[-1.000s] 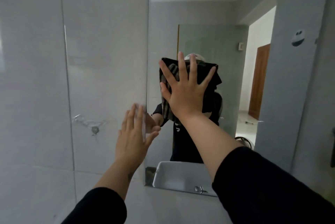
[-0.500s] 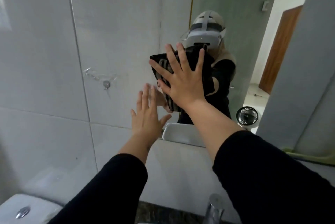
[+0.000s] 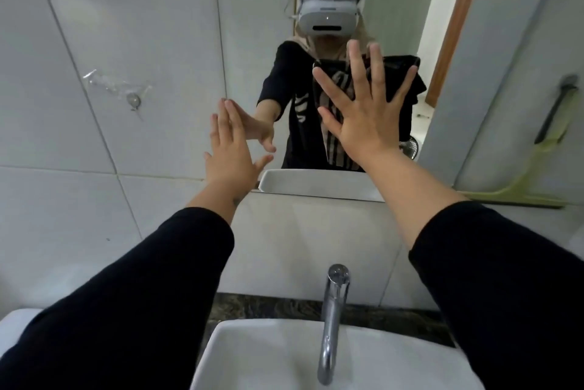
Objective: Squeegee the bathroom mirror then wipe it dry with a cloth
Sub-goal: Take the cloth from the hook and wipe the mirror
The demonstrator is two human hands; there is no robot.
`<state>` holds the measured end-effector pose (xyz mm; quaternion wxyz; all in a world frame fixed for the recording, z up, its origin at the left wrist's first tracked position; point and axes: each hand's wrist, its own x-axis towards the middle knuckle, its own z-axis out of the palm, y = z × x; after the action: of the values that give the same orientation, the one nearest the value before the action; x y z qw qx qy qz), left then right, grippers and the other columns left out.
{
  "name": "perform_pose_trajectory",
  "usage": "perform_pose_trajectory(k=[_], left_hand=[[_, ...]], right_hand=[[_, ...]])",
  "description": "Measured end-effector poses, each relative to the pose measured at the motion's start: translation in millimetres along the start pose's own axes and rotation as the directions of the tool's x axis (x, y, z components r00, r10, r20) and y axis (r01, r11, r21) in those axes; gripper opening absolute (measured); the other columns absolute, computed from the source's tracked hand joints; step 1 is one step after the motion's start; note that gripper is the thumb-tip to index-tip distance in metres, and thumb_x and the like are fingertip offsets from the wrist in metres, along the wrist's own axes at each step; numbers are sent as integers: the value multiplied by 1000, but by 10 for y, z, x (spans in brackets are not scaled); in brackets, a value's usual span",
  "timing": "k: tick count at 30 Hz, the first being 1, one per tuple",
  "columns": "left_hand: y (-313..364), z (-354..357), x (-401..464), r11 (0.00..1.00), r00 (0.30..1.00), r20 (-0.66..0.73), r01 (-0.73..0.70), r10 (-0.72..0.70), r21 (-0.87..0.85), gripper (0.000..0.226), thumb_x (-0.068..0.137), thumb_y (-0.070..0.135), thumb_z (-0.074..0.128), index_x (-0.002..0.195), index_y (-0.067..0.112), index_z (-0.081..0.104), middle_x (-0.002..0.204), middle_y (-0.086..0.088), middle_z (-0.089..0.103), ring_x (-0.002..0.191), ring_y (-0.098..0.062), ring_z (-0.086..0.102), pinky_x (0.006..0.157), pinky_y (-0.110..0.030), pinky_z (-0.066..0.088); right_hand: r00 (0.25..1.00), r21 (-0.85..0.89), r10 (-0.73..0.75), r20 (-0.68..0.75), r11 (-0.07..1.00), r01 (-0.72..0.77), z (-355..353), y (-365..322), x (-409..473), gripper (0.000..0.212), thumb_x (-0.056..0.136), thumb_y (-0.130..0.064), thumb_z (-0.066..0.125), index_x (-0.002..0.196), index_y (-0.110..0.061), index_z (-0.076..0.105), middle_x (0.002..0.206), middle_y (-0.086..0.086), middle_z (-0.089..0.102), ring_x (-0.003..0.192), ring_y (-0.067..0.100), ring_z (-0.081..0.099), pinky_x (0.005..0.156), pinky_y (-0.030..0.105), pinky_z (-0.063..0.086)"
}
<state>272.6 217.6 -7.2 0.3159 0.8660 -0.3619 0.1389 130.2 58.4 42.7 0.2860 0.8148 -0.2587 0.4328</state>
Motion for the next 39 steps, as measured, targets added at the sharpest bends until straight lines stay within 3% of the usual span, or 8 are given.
perform_pose_trajectory(k=[5, 10, 16, 19, 27, 31, 34, 39], left_hand=[[51, 85, -7, 999, 998, -59, 18, -21, -45, 114, 81, 52, 63, 147, 15, -22, 160, -1, -18, 147, -25, -12, 115, -56, 21], [31, 159, 8, 999, 992, -127, 2, -7, -36, 113, 81, 54, 62, 148, 15, -20, 159, 1, -19, 147, -25, -11, 114, -56, 23], [-13, 220, 2, 999, 979, -202, -42, 35, -33, 113, 79, 56, 63, 149, 16, -16, 160, 4, -15, 148, -23, -9, 117, -46, 19], [-15, 247, -15, 997, 971, -234, -56, 43, -52, 114, 78, 56, 65, 150, 18, -15, 160, 6, -14, 148, -21, -8, 113, -50, 24], [-82, 303, 15, 995, 961, -270, -82, 65, -54, 114, 77, 57, 65, 150, 20, -14, 160, 9, -11, 148, -21, -6, 112, -49, 27], [-134, 302, 44, 991, 960, -257, -125, 108, -53, 114, 78, 61, 62, 149, 19, -16, 160, 7, -13, 148, -21, -9, 115, -47, 21], [-258, 316, 14, 981, 960, -231, -181, 160, -73, 113, 79, 61, 60, 149, 19, -17, 160, 5, -15, 148, -19, -10, 117, -41, 14], [-659, 370, -207, 987, 979, -131, -160, 155, -28, 109, 82, 50, 63, 149, 17, -16, 159, -2, -20, 147, -23, -12, 120, -45, 9]], right_hand=[[990, -4, 135, 47, 991, -135, 30, 411, -266, 57, 95, -59, 29, 149, -49, 11, 162, 10, 11, 148, 36, 9, 105, 74, 4], [949, 14, 316, 1, 949, -316, 140, 762, -539, 56, 96, -58, 29, 149, -45, 16, 161, 14, 13, 147, 38, 10, 105, 76, 8], [907, 44, 418, -43, 908, -417, 275, 940, -726, 56, 97, -56, 25, 149, -42, 13, 160, 15, 14, 147, 38, 10, 107, 73, 8], [890, 58, 452, -63, 891, -449, 376, 914, -901, 56, 97, -55, 26, 149, -41, 14, 160, 16, 15, 147, 39, 11, 108, 73, 9], [904, 39, 421, -70, 907, -419, 540, 631, -1104, 58, 97, -55, 29, 150, -42, 9, 160, 17, 15, 146, 39, 11, 104, 77, 9], [954, 27, 288, -85, 958, -287, 559, 244, -990, 57, 96, -57, 34, 149, -43, 20, 159, 14, 19, 146, 38, 16, 102, 78, 11], [978, 32, 187, -90, 982, -185, 560, -111, -854, 58, 96, -58, 34, 150, -45, 16, 160, 11, 19, 146, 38, 16, 102, 78, 8], [996, 49, 41, -74, 998, -37, 517, -681, -615, 59, 95, -57, 34, 150, -47, 14, 161, 9, 15, 147, 36, 13, 102, 78, 3]])
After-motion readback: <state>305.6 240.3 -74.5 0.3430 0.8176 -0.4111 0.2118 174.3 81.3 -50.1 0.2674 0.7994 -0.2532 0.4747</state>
